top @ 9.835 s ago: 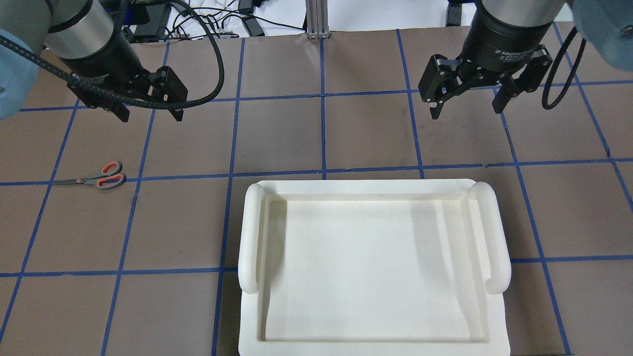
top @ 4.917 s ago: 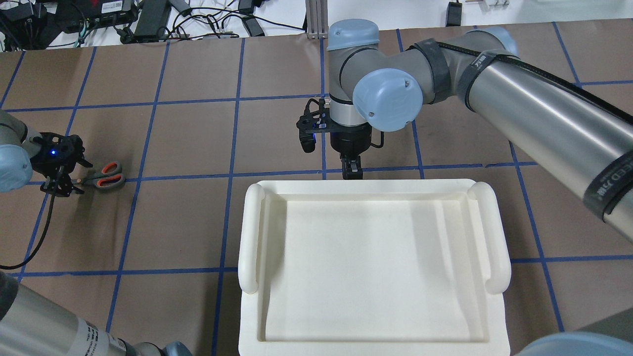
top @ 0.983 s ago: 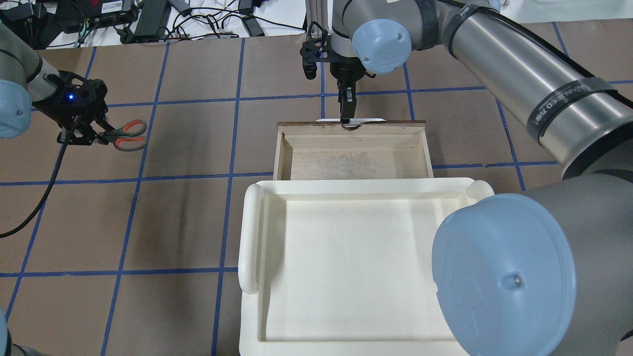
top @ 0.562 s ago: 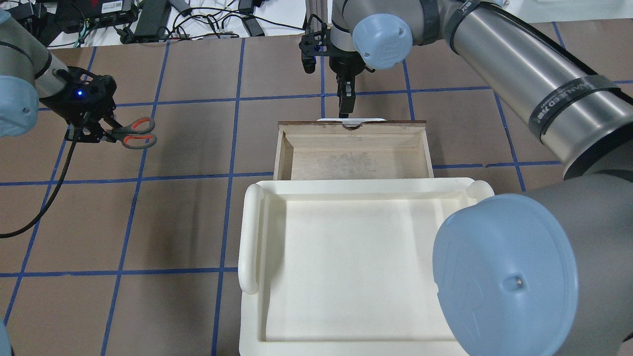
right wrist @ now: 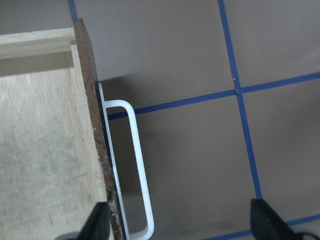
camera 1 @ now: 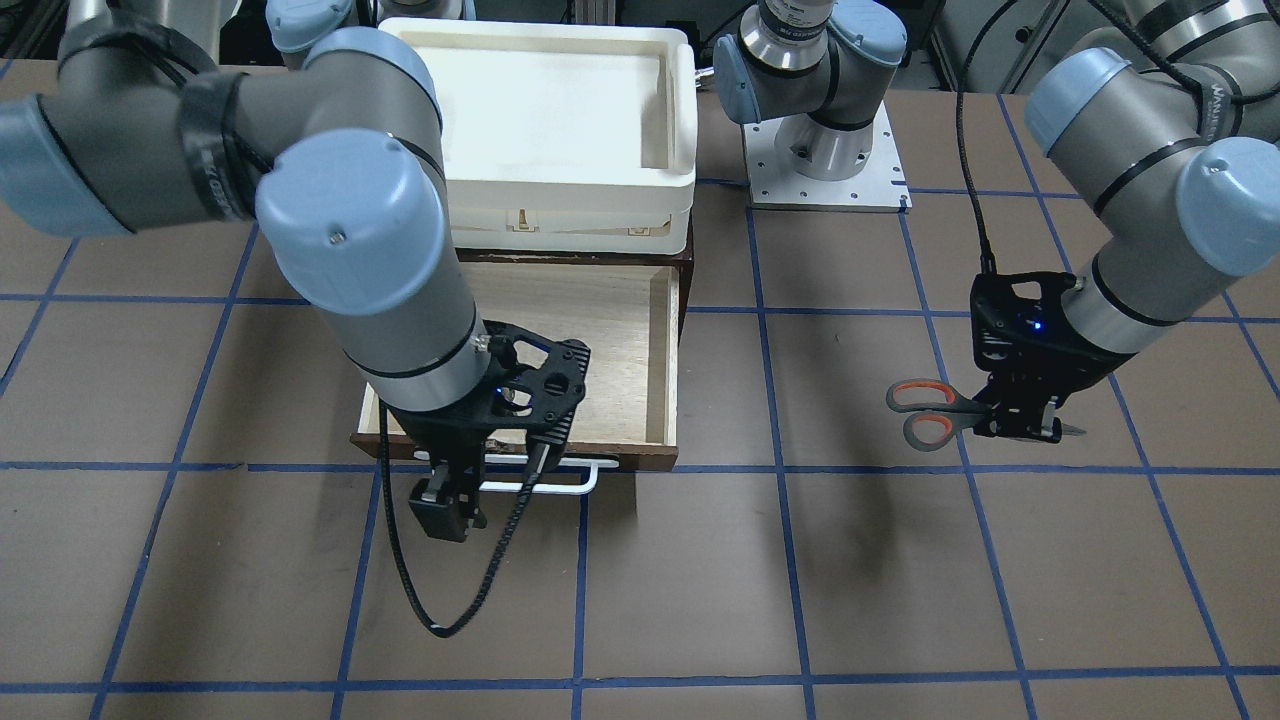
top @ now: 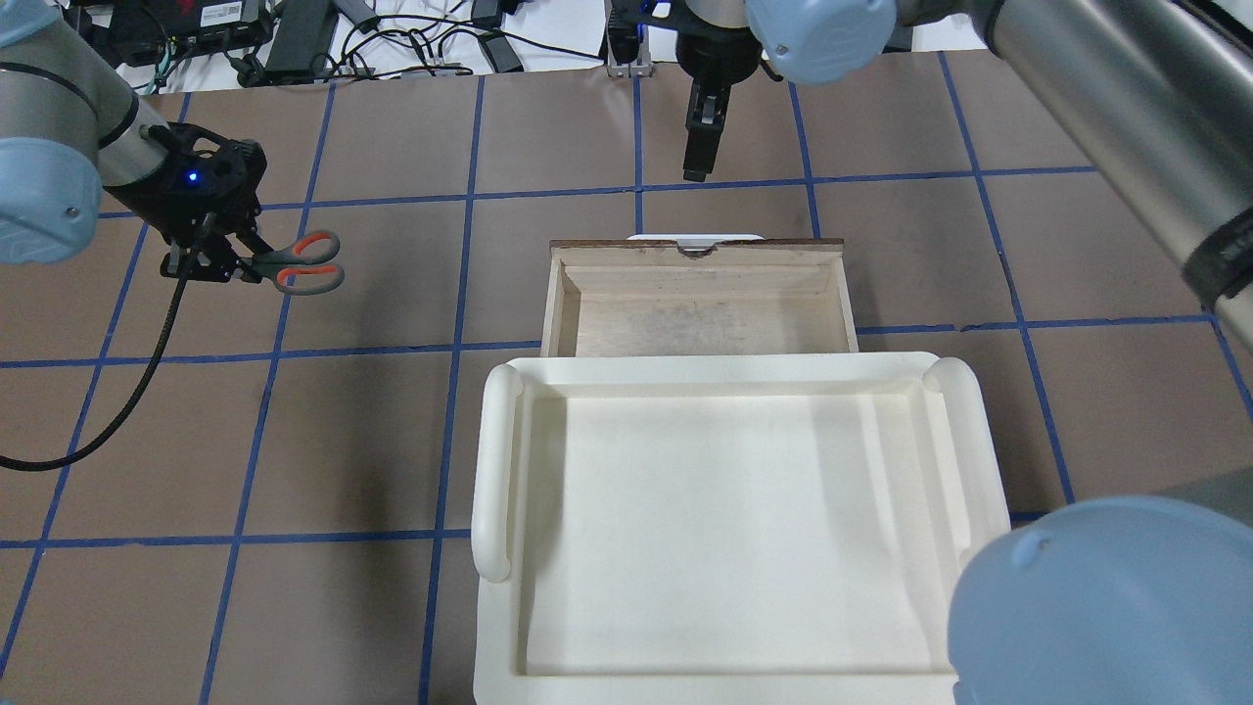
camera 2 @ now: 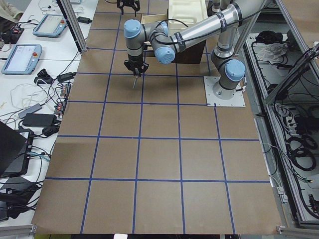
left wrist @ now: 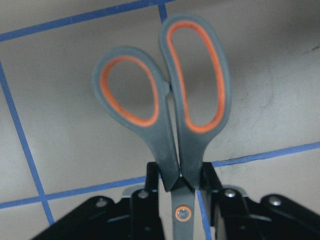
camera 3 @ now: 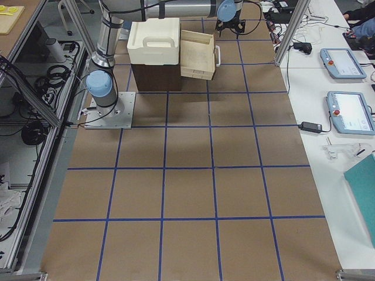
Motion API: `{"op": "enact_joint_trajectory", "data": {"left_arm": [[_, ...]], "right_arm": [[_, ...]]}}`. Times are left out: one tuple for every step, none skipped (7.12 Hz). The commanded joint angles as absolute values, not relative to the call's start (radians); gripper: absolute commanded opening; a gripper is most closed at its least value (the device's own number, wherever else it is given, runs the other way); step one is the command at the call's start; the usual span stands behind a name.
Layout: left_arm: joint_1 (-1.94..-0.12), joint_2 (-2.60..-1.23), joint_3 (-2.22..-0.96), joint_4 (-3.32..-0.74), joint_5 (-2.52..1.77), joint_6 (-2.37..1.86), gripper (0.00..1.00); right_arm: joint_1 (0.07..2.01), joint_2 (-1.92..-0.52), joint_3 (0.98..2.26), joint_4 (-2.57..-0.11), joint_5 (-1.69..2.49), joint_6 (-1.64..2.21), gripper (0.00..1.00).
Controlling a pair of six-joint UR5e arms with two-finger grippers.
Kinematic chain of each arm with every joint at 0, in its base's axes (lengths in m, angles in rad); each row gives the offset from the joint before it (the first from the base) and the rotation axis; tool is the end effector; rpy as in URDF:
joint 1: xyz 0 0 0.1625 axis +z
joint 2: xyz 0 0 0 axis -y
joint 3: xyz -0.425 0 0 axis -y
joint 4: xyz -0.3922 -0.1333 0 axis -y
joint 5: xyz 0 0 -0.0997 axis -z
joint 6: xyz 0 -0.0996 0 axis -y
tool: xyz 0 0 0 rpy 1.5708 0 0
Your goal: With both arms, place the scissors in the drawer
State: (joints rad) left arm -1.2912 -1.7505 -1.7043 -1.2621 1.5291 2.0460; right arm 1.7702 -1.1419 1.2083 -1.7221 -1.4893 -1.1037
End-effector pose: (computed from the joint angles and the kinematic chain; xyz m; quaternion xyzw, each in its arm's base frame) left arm 0.0192 -0.5650 0.3599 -0.7726 -0.6346 0.0182 0.0103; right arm 0.2725 -0.6344 0.4325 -0.6067 0.7927 -0.0559 0.0181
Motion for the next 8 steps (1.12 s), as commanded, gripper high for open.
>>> {"op": "enact_joint_trajectory", "data": {"left_arm": [[-1.406,-1.723,-1.691,-1.314,1.528,1.92,0.0],[-1.473,-1.692,-1.681,-1.351,1.523,1.896,0.0],[-1.55,-1.687,-1.663,-1.358,1.493,1.826,0.0],[-1.627,-1.706,-1.639,-1.361,1.491,1.748,0.0],[-1.675,-1.724,-1.62,-1.359,1.48,1.658,0.0],[-1.719,-1.735,-1.612,-1.356,1.459,1.558,0.0],[-1.767,-1.752,-1.611,-1.344,1.45,1.516,0.0],[-1.805,-1.775,-1.608,-1.298,1.447,1.411,0.0]], "right_arm": [[1.689,-1.327,1.334,-1.715,-1.497,-0.918,1.0],[1.646,-1.423,1.409,-1.712,-1.499,-0.854,1.0],[1.616,-1.509,1.469,-1.648,-1.496,-0.754,1.0],[1.608,-1.553,1.489,-1.581,-1.497,-0.574,1.0],[1.609,-1.566,1.491,-1.515,-1.499,-0.402,1.0],[1.606,-1.566,1.49,-1.475,-1.499,-0.198,1.0],[1.606,-1.566,1.491,-1.453,-1.503,-0.101,1.0],[1.606,-1.566,1.49,-1.422,-1.506,-0.086,1.0]]}}
